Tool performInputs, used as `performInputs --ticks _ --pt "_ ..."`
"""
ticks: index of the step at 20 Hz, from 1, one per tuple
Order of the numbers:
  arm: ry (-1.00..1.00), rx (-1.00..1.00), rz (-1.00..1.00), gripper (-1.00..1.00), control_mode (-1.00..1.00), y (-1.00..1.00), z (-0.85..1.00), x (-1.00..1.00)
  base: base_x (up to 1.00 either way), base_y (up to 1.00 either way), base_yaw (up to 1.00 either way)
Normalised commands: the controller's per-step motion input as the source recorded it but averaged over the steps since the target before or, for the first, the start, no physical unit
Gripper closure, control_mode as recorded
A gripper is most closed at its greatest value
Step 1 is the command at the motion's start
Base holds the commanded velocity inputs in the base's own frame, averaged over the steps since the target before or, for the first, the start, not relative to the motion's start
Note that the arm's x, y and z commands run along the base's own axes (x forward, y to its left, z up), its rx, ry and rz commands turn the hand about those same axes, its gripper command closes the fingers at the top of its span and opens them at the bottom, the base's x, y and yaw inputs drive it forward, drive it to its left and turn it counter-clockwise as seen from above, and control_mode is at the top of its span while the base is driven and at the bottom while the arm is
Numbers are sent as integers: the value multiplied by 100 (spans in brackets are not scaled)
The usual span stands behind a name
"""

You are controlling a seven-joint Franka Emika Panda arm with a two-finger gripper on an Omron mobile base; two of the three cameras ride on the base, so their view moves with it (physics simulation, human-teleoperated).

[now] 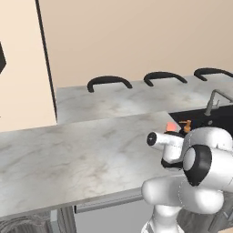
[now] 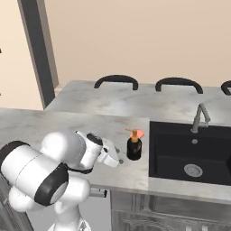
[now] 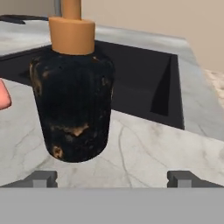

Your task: Locate and retrieve the bar soap and soap dispenser from the cabinet. Place them next to the sink.

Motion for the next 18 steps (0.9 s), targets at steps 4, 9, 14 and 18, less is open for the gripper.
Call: performInputs --ticks 4,9,14,18 --pt "9 16 0 -100 -100 4 65 -28 0 0 0" --pt "18 15 5 -100 -100 6 63 -24 0 0 0" --pt "22 4 21 -100 -100 30 48 -31 0 0 0" --pt "17 0 35 -100 -100 32 34 -25 0 0 0"
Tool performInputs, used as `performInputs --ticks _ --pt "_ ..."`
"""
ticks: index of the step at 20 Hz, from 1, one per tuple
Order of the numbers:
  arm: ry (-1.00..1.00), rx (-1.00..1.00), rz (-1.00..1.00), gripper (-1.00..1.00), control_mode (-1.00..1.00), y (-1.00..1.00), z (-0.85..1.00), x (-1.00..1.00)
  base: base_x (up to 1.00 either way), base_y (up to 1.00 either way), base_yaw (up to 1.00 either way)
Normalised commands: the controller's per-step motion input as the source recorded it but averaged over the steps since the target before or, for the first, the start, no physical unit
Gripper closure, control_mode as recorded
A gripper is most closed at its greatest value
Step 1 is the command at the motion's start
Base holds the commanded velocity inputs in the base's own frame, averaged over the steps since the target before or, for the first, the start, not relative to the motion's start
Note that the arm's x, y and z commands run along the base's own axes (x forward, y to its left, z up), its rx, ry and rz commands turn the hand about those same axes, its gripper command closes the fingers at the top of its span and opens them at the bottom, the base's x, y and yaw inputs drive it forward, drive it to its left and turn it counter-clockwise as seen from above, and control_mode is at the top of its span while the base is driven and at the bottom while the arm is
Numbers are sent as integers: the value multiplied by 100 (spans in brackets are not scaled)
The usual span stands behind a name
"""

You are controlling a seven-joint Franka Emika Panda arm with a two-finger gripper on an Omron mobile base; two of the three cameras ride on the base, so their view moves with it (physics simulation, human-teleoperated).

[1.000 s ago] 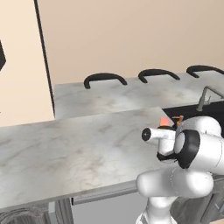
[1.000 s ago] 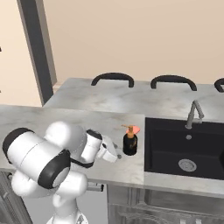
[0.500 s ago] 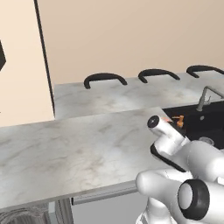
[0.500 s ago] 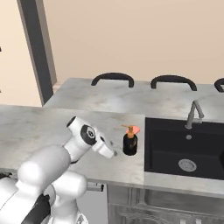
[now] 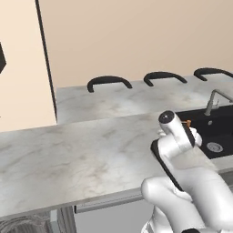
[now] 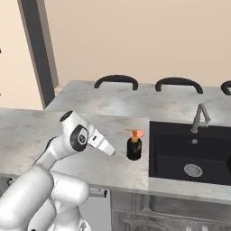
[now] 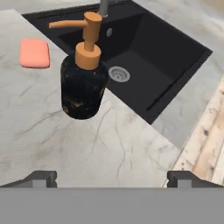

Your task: Locate and retrieve the bar soap and soap dispenser from the cabinet. Place them next to the sink.

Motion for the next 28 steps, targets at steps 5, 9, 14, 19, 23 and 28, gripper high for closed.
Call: performInputs --ticks 5,9,14,19,23,28 --pt "13 11 41 -100 -100 13 11 -9 0 0 0" --pt "5 26 40 -100 -100 11 0 0 0 0 0" --pt "19 24 21 -100 -100 41 36 -2 0 0 0" --pt "12 9 4 -100 -100 28 78 -24 0 0 0" --pt "5 8 0 -100 -100 21 64 -48 0 0 0" --pt "-2 7 3 -100 -100 21 59 -62 0 0 0"
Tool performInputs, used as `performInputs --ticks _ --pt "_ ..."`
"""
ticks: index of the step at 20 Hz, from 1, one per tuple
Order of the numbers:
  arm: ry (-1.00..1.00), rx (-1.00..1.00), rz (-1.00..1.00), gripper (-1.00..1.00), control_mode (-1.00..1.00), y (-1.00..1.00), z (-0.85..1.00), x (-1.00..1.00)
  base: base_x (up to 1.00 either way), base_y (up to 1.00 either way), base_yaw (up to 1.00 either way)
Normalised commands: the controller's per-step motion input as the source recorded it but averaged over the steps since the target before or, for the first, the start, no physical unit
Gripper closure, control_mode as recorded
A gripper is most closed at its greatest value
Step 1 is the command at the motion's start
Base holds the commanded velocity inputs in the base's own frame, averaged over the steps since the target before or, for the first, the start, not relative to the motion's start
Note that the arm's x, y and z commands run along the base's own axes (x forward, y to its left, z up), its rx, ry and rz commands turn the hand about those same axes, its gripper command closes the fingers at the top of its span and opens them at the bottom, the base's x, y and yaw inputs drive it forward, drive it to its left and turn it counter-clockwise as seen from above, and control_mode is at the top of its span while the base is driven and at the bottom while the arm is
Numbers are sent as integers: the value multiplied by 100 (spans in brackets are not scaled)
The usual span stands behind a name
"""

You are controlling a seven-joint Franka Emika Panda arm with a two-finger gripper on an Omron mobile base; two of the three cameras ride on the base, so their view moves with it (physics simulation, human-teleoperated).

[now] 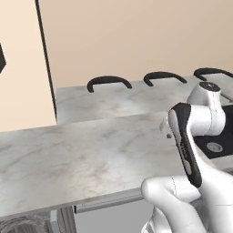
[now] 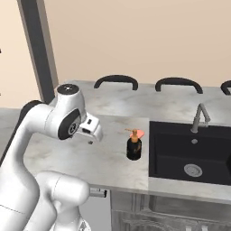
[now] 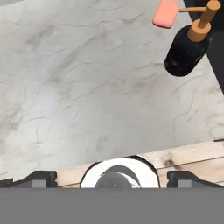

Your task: Locate and retrieve the bar soap and soap dispenser from the cabinet. Place them next to the sink.

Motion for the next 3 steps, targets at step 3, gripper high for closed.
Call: performInputs --ticks 3 --pt "-3 1 13 -100 -100 65 22 -55 0 0 0"
